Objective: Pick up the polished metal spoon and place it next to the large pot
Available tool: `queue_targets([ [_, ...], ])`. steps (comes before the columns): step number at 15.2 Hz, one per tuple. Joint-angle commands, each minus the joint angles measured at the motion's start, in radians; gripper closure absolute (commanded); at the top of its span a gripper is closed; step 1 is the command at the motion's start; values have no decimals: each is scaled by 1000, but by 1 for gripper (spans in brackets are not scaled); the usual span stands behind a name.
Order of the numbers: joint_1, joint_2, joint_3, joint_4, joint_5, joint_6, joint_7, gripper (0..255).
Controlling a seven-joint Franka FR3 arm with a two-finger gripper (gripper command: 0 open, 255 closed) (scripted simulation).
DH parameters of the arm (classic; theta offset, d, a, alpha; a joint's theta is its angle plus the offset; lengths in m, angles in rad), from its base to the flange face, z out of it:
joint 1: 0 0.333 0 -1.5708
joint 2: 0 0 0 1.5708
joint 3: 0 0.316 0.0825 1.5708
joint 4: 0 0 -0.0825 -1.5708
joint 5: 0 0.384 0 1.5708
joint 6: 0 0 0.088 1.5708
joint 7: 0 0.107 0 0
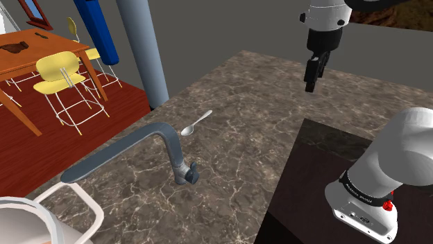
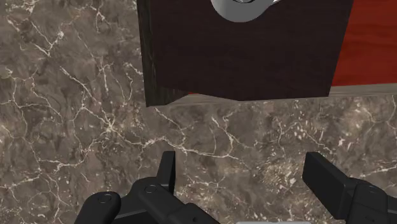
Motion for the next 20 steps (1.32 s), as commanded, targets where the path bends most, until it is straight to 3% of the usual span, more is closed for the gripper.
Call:
queue_targets([
  [1, 0, 0, 0, 0, 0, 0, 0, 0],
  [11, 46, 239, 122, -2, 88, 321, 137, 0],
  [20, 62, 522, 229, 109, 81, 569, 267, 0],
])
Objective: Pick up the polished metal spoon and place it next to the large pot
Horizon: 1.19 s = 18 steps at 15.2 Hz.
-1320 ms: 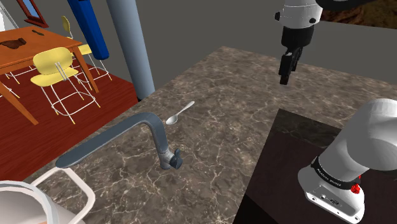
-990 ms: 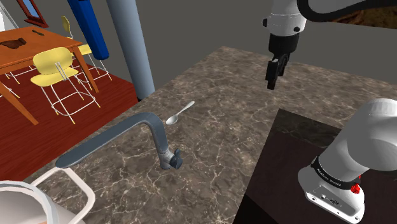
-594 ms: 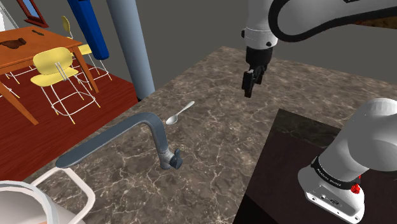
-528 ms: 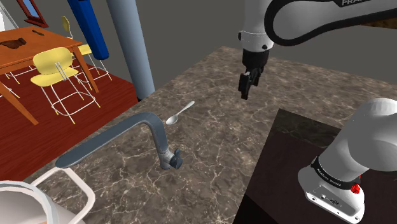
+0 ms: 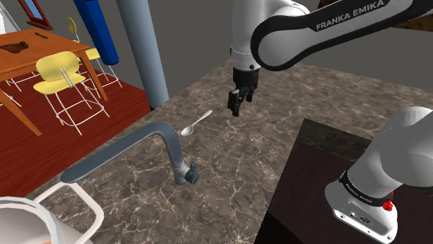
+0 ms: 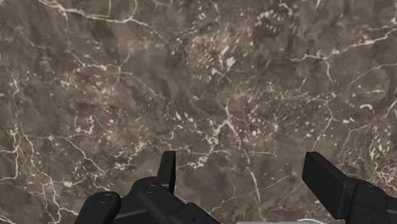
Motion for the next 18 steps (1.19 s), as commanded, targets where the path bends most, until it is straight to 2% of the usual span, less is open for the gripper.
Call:
queue_targets([
  [1, 4, 68, 26, 30, -12, 55, 37, 0],
  [9, 23, 349, 91, 223, -129, 193, 187, 0],
  [16, 88, 600, 95, 459, -270, 240, 315, 0],
  [18, 96, 625, 90, 474, -283, 251, 325, 0],
])
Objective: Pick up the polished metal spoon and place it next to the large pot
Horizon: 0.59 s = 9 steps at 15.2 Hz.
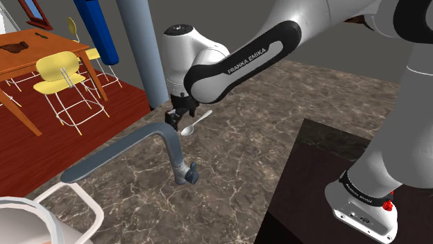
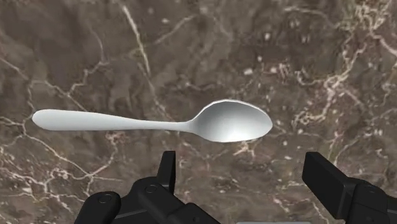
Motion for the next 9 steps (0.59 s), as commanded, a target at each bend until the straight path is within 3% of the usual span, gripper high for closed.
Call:
queue_targets([
  [1, 6, 24, -4, 10, -14, 16, 10, 0],
  [9, 14, 75, -19, 3, -43, 69, 29, 0],
])
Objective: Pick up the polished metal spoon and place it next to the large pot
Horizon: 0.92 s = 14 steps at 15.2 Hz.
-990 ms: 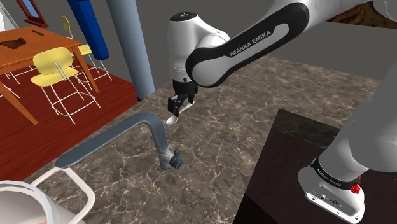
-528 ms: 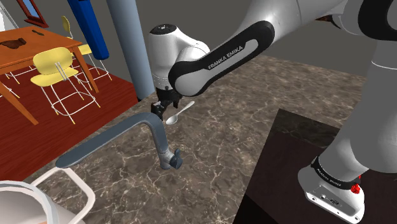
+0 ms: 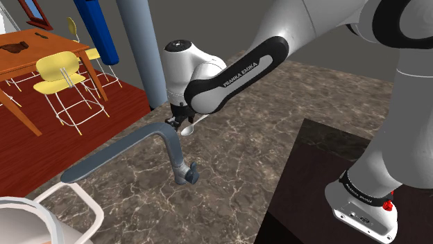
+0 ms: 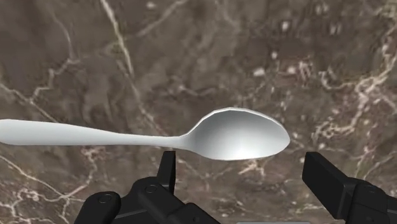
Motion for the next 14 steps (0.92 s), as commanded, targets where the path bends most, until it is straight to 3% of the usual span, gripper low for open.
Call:
queue_targets([
  [1, -1, 1, -1, -1, 0, 2, 0, 0],
  [5, -1, 1, 0, -1, 0, 2, 0, 0],
  [6, -1, 1, 0, -1, 0, 2, 0, 255],
  [14, 0, 1, 0, -1, 0, 2, 0, 255],
])
